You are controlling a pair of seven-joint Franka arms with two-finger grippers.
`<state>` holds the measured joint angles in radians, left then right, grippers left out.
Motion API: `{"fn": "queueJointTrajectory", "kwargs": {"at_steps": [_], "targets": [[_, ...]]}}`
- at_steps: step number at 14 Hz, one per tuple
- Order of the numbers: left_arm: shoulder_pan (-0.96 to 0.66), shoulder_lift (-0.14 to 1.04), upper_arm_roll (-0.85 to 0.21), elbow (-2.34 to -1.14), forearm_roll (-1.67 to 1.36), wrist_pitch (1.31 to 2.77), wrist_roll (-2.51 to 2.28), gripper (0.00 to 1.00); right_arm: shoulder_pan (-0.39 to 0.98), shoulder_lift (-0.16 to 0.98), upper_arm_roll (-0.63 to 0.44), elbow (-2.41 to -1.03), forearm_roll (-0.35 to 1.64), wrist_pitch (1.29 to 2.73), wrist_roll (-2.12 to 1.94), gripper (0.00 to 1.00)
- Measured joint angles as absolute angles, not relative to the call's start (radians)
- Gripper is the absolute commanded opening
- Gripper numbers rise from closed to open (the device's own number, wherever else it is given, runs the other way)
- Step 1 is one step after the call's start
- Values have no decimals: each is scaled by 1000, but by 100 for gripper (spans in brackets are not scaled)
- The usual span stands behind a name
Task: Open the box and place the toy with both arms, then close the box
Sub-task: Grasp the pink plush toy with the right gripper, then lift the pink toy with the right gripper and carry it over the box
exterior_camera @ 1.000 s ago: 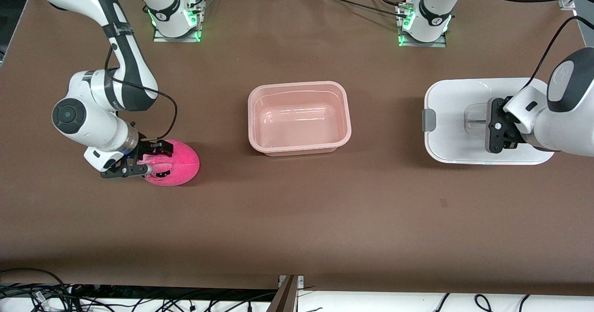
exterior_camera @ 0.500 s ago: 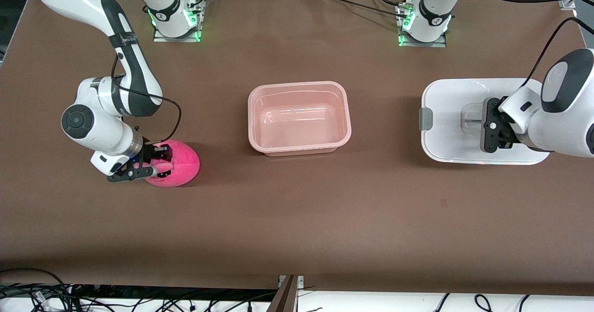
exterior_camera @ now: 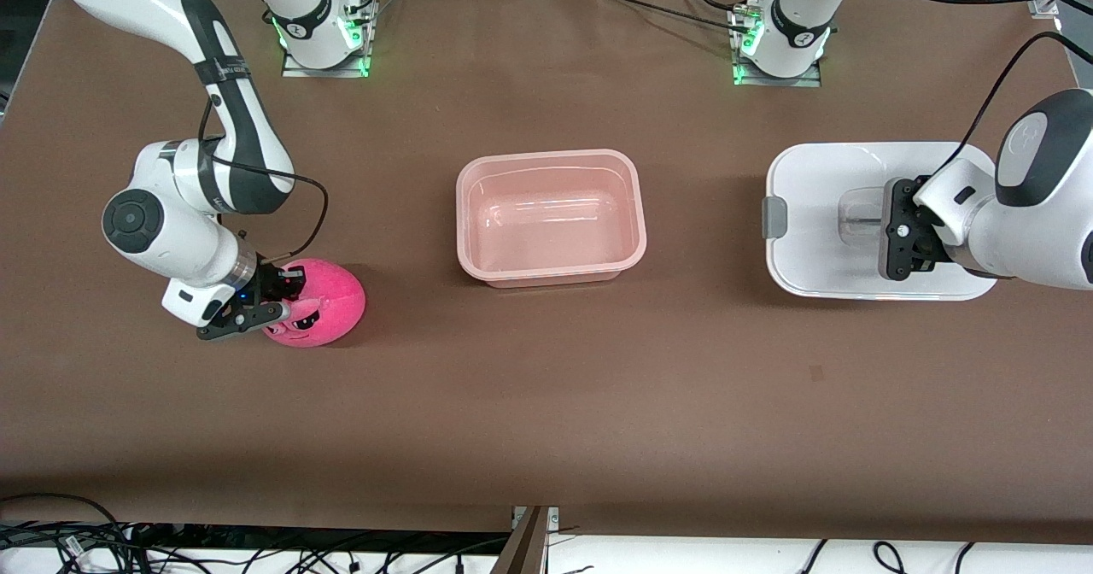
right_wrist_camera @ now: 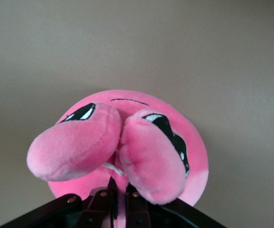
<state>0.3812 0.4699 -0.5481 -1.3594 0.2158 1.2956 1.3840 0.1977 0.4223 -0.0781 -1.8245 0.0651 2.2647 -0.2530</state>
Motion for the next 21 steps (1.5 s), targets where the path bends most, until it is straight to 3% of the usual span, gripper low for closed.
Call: {"fn": "queueJointTrajectory", "kwargs": {"at_steps": [3,10,17,21], "targets": [[381,470,-548,-1360,216,1296,1384,0,212,413,-70,-1783,62,2236,-316,0],[382,470,-548,-1360,216,1295,1384,0,430,379,-52,-1498,50,1843,-451,0],[381,470,-548,-1361,216,1295,1384,0,514,372,108,-1440,42,1814,-613,0],[381,470,-548,-1361,216,1295,1384,0,592,374,129,-1439,-7,1814,-659,0]]}}
